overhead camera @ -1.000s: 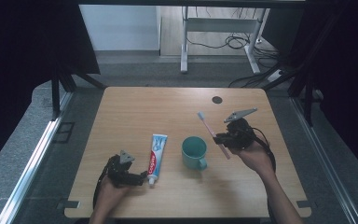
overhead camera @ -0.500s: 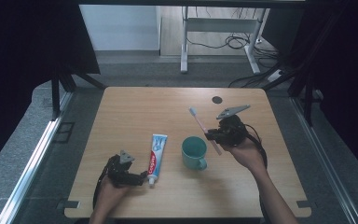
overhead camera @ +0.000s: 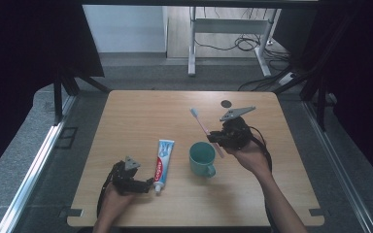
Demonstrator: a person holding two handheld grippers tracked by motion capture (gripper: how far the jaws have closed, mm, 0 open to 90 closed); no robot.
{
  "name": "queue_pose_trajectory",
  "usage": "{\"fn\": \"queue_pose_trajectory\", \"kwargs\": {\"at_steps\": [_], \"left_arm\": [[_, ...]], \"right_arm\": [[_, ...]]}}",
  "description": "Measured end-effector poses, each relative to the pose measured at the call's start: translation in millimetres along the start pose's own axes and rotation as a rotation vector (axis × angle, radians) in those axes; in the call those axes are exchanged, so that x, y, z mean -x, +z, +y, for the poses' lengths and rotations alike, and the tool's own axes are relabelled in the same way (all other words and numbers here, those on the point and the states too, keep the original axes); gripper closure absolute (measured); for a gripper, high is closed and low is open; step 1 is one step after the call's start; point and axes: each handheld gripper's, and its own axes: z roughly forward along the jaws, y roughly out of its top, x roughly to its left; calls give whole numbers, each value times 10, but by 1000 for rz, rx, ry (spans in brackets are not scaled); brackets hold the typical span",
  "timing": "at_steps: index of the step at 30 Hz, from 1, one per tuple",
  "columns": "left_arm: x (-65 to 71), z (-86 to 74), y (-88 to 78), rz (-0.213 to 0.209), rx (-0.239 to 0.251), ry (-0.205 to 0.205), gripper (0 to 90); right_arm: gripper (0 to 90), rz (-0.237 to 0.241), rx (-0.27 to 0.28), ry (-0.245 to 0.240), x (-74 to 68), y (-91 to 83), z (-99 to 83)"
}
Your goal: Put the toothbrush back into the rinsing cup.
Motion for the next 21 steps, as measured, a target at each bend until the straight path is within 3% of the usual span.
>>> {"fn": "queue_pose_trajectory", "kwargs": {"at_steps": [21], "left_arm": [[0, 0, -1, 0, 0, 0, 0]], "right_arm": [[782, 13, 28, -16, -93, 176, 110]]}}
